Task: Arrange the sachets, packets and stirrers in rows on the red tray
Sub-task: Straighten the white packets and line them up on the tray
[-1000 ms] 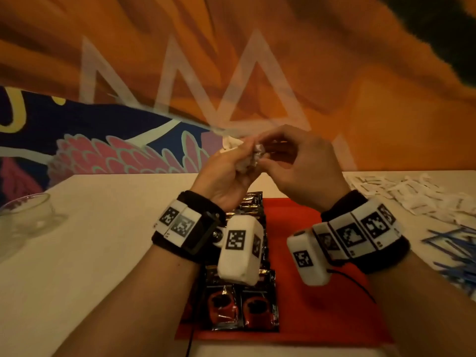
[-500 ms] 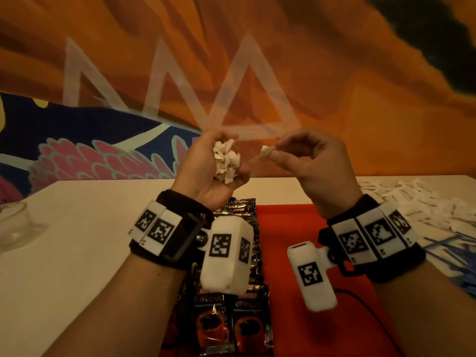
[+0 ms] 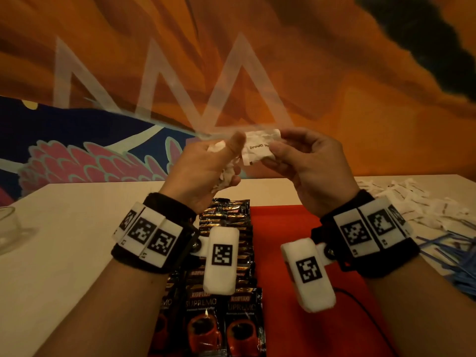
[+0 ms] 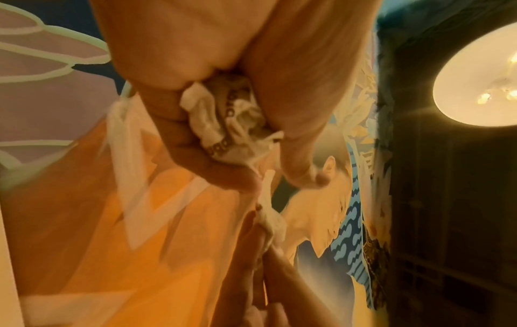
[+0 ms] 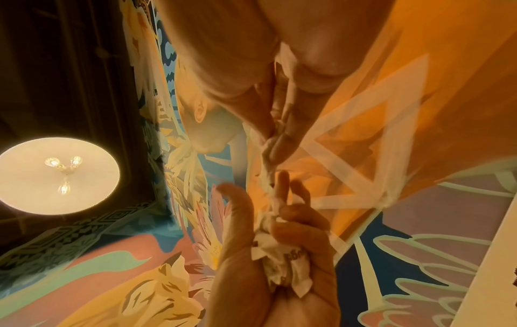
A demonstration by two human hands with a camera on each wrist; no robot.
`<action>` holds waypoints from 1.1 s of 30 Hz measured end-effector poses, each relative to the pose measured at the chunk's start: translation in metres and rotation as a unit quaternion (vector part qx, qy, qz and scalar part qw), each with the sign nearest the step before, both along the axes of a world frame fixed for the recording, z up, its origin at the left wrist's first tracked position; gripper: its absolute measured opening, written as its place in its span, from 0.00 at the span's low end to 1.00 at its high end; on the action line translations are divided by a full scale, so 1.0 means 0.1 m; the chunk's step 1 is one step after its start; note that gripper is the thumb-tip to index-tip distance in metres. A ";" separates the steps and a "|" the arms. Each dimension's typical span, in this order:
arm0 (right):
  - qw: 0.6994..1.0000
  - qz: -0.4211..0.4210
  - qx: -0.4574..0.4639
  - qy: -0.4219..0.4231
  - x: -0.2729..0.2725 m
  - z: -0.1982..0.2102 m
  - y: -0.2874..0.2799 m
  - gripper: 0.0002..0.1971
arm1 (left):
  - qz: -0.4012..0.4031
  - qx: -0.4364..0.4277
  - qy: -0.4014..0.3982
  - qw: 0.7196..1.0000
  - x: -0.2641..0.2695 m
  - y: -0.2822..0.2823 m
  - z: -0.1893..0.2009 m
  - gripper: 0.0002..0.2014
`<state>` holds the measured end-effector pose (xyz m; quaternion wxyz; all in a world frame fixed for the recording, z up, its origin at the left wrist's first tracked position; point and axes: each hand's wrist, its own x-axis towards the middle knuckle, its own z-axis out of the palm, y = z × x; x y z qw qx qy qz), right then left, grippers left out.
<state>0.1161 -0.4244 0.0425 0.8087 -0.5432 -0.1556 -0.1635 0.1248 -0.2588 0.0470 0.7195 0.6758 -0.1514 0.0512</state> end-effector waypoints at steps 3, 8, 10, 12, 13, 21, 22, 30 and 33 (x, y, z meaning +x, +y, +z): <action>0.999 0.005 -0.036 0.003 -0.01 -0.01 -0.01 0.08 | 0.016 0.037 -0.068 0.997 0.00 -0.03 -0.02 0.07; 0.995 -0.001 -0.077 0.069 -0.01 0.00 -0.06 0.03 | 0.050 0.090 -0.114 0.988 0.00 0.00 -0.02 0.05; 0.995 0.019 -0.048 0.085 -0.01 0.00 -0.07 0.05 | 0.052 0.091 -0.113 0.988 -0.01 -0.01 -0.02 0.05; 0.995 0.037 -0.070 0.063 -0.01 0.00 -0.08 0.04 | 0.061 0.083 -0.117 0.988 0.00 -0.02 -0.02 0.04; 0.992 0.032 -0.112 0.041 0.00 -0.02 -0.08 0.06 | 0.063 0.071 -0.116 0.989 0.00 -0.02 -0.02 0.03; 0.939 -0.066 -0.337 0.003 0.08 -0.07 -0.21 0.05 | 0.116 0.009 -0.059 0.991 0.03 0.02 0.02 0.14; 0.931 -0.061 -0.359 0.032 0.15 -0.09 -0.24 0.06 | 0.126 -0.003 -0.052 0.991 0.03 0.04 0.03 0.14; 0.777 -0.059 -0.575 0.248 1.07 -0.57 -0.34 0.08 | 0.117 -0.080 -0.030 0.989 0.07 0.30 0.13 0.12; 0.774 -0.083 -0.566 0.273 1.25 -0.70 -0.38 0.10 | 0.120 -0.095 -0.027 0.988 0.08 0.37 0.16 0.13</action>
